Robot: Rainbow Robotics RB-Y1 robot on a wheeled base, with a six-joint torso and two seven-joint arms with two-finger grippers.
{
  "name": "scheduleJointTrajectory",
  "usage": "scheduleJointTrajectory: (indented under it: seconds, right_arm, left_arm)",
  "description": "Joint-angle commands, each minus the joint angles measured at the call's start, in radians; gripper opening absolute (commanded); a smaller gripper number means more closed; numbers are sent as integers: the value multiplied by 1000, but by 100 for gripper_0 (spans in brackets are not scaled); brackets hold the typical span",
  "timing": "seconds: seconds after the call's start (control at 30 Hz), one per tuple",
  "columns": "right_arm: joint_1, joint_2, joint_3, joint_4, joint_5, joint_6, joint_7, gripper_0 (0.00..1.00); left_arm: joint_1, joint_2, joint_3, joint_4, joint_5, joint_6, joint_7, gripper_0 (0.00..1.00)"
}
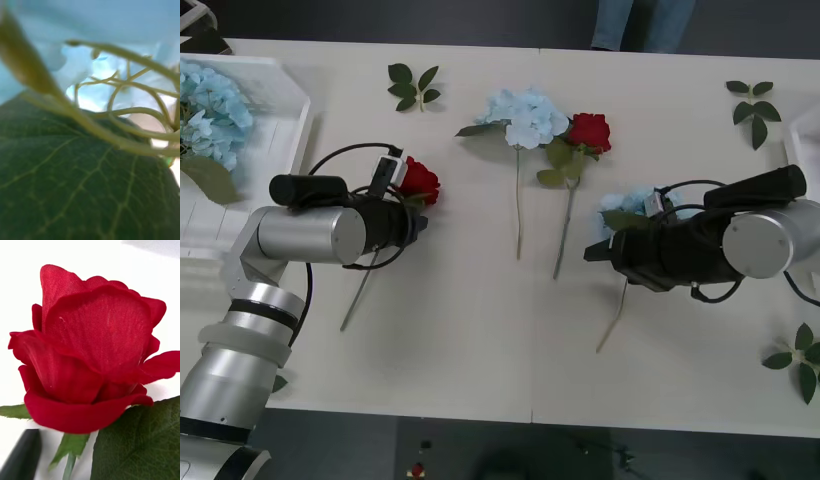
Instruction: Put the red flowers into the right box and the blue flowers into the left box
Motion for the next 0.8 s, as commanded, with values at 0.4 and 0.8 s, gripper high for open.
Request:
scheduleJointTrajectory:
  seconds: [0.4,0.8]
  right_arm:
    - [-36,-13,-16,29,29,-46,-24,100]
    - [-34,-12,-16,29,29,-55,-24,0]
  left_arm:
    - [-26,10,-13,-24,54,-10,39,0]
    - [-4,10,150,-260,406,263,30,0]
